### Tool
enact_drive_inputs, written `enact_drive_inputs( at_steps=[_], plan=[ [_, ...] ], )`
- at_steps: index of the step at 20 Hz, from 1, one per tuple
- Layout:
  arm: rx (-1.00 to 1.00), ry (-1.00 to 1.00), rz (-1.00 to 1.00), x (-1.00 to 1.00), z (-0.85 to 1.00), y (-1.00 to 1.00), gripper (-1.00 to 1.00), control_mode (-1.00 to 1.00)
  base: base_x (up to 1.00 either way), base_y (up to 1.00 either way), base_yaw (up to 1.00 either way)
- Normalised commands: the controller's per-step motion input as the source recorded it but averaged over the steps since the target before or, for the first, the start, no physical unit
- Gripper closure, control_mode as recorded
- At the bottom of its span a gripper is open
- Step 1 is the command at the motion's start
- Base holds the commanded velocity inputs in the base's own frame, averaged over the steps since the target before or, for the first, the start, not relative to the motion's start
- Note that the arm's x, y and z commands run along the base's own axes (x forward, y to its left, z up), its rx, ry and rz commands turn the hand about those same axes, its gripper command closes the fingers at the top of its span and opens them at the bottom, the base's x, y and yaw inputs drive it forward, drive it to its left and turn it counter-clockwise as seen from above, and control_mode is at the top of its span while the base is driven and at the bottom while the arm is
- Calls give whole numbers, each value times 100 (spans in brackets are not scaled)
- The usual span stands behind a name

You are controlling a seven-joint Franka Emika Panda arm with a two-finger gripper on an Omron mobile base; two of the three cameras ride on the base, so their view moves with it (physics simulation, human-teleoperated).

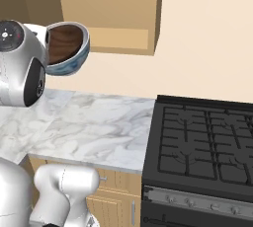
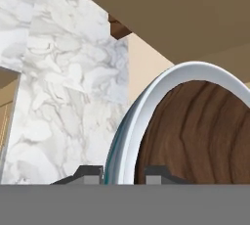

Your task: Pick up the bowls on the counter and stack them on top of one another in the open cabinet. Place the smaller bowl on top of the larger bowl.

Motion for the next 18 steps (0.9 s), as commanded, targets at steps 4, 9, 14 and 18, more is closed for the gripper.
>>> enact_drive_inputs(
  at_steps=[4,9,14,18],
  plan=[
    [4,0,0,0,25,0,100,-100,0,0,0],
    [4,0,0,3,14,0,100,-100,0,0,0],
    [4,0,0,14,1,1,100,-100,0,0,0],
    [5,0,0,20,0,1,100,-100,0,0,0]
  ],
)
